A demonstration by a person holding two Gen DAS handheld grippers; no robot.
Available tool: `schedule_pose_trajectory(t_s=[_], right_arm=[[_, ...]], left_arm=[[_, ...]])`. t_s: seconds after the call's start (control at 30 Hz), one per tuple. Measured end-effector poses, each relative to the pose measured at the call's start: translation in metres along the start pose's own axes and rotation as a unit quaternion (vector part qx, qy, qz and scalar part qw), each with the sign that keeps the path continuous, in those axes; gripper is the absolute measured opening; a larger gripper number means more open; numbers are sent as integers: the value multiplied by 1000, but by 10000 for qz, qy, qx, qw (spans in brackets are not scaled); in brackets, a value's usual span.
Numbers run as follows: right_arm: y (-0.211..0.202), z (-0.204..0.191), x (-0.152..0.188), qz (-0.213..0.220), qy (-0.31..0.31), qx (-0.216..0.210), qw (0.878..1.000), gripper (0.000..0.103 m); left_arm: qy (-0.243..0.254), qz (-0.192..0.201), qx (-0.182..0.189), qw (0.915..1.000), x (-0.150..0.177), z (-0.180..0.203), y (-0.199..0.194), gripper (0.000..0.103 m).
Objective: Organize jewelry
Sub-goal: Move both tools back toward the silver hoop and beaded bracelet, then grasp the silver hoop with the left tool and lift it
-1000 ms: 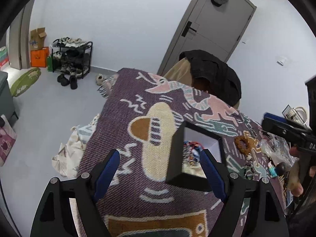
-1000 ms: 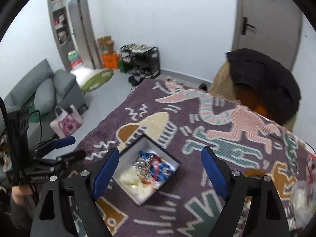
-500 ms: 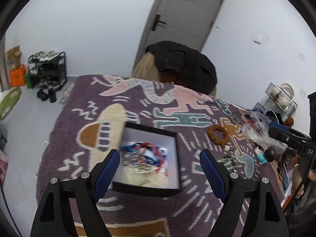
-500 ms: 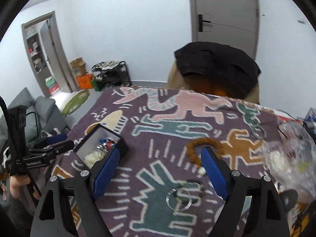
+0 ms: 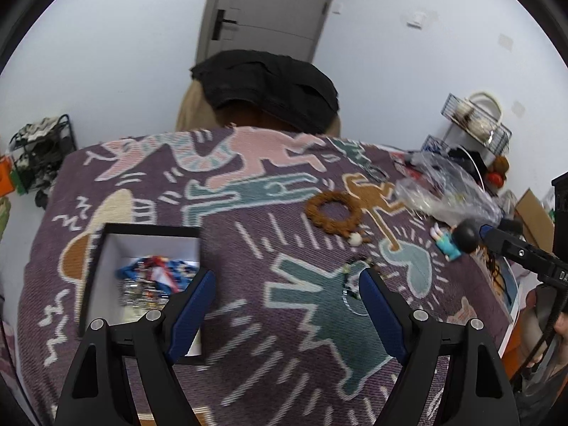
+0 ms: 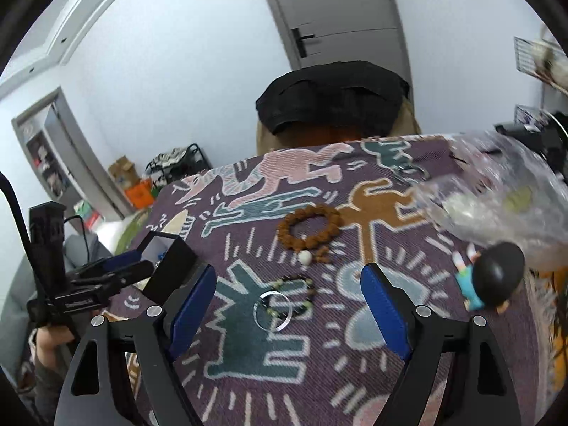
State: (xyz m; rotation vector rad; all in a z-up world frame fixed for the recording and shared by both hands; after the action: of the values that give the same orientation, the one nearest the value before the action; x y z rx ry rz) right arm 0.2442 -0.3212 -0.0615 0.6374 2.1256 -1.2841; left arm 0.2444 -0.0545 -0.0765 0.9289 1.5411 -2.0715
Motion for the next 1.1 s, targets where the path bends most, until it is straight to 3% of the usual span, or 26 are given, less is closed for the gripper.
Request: schedule_pose_trajectory(t_s=[0.47,0.97,1.03,1.1], right_arm=[[-17,39,32,28,71,235,9997,84],[-1,63,44,-180,250,263,9992,84],[3,62,44,-203,256,247,9992,84],[9,61,43,-245,273,218,9991,84]], left_arm=[[614,-736,265,9950,13,72,69,84],[994,-1192,148,9878,29,97,123,84],[1118,-1142,65,9871,29,98,124,78],[1271,-1111,-138,9856,29,99,124,60]])
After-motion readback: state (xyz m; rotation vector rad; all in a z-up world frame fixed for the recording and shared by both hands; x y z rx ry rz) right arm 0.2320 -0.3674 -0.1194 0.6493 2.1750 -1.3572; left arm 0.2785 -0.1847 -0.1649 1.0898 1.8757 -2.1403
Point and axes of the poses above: each gripper's, at about its wrist camera, not at the fingertips, and y roughly the way its jaws point, z to its right, x to its underside, the point moved 2 cm from there along y, roughly the way its jaws point, and after that the axes turned 6 degrees about y, right-handed, at the moved point
